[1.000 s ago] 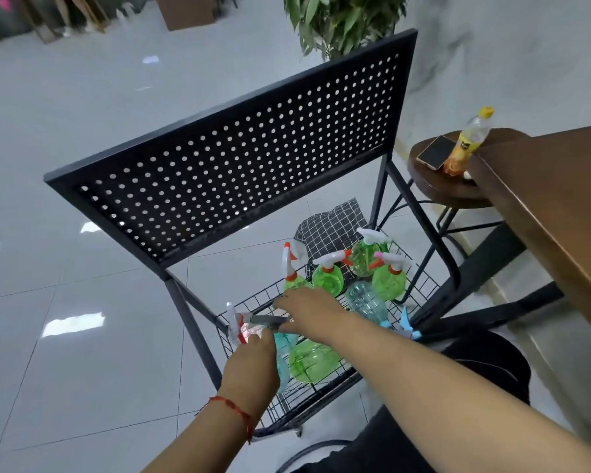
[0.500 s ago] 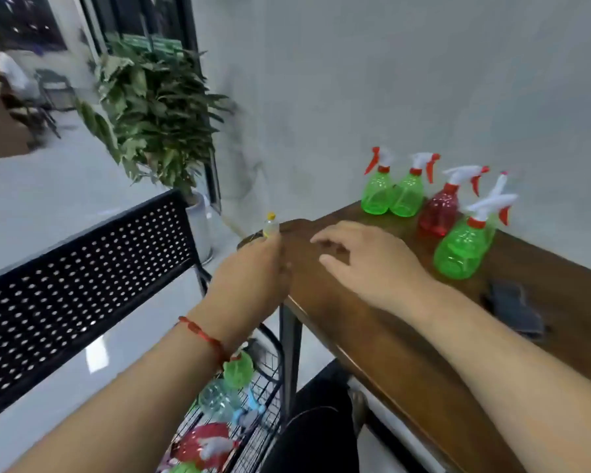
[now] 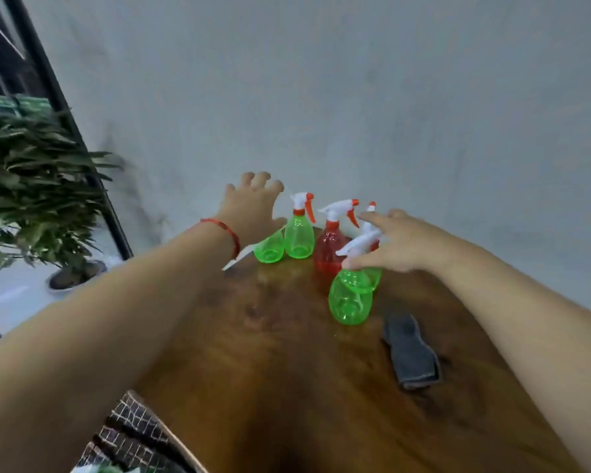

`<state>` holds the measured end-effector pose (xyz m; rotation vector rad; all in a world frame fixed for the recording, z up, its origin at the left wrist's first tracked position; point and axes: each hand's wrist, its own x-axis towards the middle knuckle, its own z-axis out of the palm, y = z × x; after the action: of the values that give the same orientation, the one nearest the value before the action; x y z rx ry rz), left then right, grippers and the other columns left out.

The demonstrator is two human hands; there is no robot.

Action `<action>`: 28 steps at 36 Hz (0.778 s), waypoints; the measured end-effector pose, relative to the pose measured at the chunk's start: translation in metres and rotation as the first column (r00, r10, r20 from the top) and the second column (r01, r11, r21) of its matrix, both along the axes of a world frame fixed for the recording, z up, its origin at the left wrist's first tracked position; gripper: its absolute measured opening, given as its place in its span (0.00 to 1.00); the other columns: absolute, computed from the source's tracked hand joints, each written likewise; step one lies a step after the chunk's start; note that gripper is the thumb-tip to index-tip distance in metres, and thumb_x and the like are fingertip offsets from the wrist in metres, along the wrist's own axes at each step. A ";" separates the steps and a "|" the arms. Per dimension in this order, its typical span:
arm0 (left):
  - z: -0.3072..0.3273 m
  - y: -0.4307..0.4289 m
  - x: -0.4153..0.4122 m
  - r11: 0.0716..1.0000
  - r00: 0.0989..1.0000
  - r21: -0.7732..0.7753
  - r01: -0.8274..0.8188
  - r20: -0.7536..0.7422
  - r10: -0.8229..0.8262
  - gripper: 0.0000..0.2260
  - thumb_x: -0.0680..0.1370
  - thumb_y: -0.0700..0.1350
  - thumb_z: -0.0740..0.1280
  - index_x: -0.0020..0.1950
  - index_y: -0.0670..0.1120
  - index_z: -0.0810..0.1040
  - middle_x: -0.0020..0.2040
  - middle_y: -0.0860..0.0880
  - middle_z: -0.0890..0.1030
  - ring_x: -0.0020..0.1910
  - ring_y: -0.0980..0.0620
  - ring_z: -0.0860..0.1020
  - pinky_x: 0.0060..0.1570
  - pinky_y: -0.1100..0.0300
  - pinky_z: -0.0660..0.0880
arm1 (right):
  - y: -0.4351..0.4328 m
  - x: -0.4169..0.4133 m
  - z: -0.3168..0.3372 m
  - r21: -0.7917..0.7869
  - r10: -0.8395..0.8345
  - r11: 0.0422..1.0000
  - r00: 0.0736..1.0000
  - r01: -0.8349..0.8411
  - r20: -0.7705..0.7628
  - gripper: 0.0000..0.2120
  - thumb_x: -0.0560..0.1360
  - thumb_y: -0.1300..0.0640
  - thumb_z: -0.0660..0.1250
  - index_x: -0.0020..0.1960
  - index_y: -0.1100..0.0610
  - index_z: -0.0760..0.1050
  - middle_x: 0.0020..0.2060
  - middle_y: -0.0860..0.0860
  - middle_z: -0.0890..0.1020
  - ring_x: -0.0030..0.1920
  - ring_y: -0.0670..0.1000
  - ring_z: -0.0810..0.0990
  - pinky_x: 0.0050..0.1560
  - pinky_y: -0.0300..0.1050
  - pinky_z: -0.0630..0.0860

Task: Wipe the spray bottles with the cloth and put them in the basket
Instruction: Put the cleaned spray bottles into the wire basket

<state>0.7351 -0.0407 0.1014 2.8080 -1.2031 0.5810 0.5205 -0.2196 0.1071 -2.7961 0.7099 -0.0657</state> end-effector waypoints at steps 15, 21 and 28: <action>-0.012 -0.091 0.099 0.994 0.977 0.112 0.011 -0.213 0.013 0.27 0.86 0.67 0.41 0.81 0.65 0.65 0.74 0.41 0.73 0.71 0.37 0.75 0.68 0.42 0.70 | -0.052 0.071 -0.013 -0.076 0.081 0.993 0.981 -0.095 -0.174 0.49 0.62 0.17 0.68 0.75 0.44 0.71 0.70 0.49 0.76 0.66 0.54 0.76 0.66 0.51 0.75; -0.019 -0.103 0.096 0.992 0.978 0.101 0.077 -0.202 -0.055 0.28 0.86 0.68 0.40 0.79 0.66 0.67 0.70 0.42 0.74 0.68 0.38 0.77 0.66 0.43 0.71 | -0.053 0.071 -0.021 -0.130 0.054 0.989 0.993 -0.068 -0.107 0.38 0.65 0.19 0.67 0.63 0.45 0.76 0.56 0.47 0.80 0.56 0.53 0.79 0.59 0.52 0.78; -0.014 -0.101 0.090 0.994 0.956 0.086 0.068 -0.290 -0.040 0.33 0.83 0.74 0.40 0.68 0.59 0.76 0.58 0.44 0.78 0.66 0.40 0.76 0.65 0.42 0.71 | -0.055 0.072 -0.026 -0.142 0.045 0.989 0.999 -0.046 -0.009 0.15 0.77 0.36 0.70 0.50 0.48 0.80 0.49 0.49 0.82 0.51 0.53 0.80 0.51 0.48 0.77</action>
<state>0.8251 -0.1422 0.0877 2.7961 -1.2716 0.1056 0.5928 -0.2745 0.0816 -2.9478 0.6673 -0.1041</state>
